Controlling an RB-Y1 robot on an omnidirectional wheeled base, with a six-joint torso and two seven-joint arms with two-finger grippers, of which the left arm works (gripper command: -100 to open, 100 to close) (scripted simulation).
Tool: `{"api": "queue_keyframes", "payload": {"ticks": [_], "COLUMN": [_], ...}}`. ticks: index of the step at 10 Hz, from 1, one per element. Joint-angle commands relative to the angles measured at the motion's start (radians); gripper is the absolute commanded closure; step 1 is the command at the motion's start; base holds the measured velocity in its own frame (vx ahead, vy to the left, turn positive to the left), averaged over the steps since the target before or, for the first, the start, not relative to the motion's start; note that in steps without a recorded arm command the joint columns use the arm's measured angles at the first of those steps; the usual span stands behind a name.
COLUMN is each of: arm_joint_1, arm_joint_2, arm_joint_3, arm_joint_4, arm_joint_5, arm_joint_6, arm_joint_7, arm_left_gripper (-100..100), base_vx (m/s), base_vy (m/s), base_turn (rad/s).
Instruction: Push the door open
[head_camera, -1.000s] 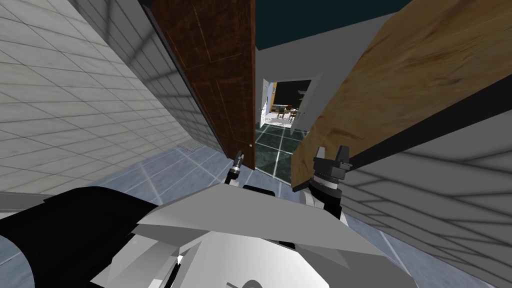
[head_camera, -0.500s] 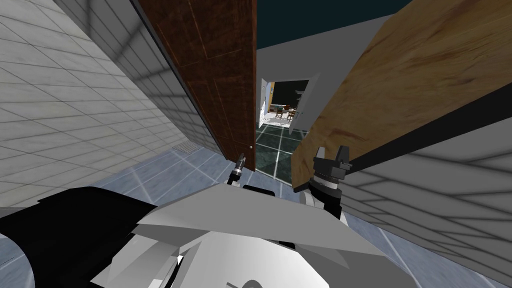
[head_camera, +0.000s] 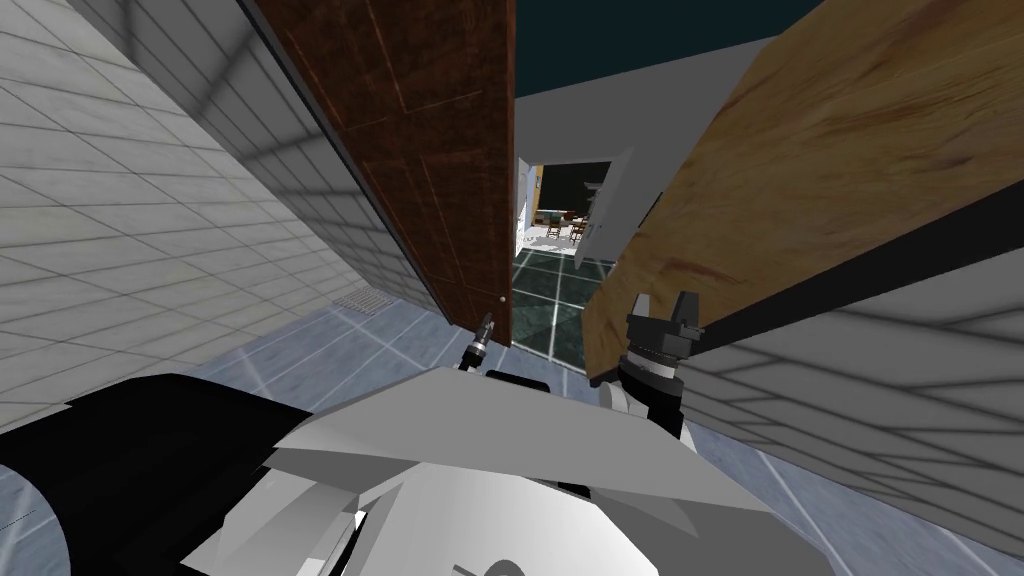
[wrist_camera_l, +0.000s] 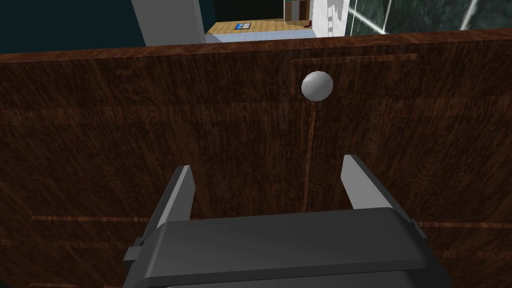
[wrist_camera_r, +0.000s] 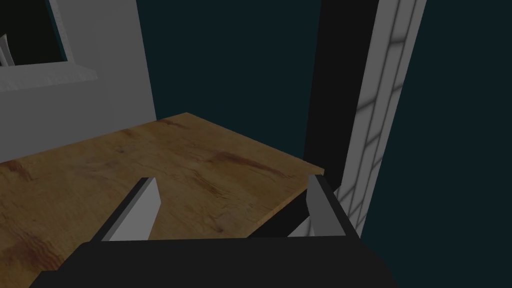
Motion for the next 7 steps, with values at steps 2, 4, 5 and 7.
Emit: {"api": "queue_keyframes", "payload": {"ticks": [2, 4, 5, 7], "arm_joint_1": [-0.016, -0.027, -0.032, -0.043], "arm_joint_2": [-0.001, -0.003, -0.004, -0.007], "arm_joint_3": [-0.006, -0.014, -0.018, -0.026], "arm_joint_4": [0.061, 0.106, 0.126, 0.172], "arm_joint_5": [-0.002, -0.004, -0.005, -0.008], "arm_joint_6": [-0.020, -0.028, -0.032, -0.040], "arm_joint_7": [0.002, 0.002, 0.003, 0.003], "arm_left_gripper": [-100, -100, -100, -100], "base_vx": [0.055, 0.049, 0.064, 0.086], "base_vy": [0.054, 0.069, 0.068, 0.069], "base_turn": [-0.023, -0.053, -0.061, -0.042]}}
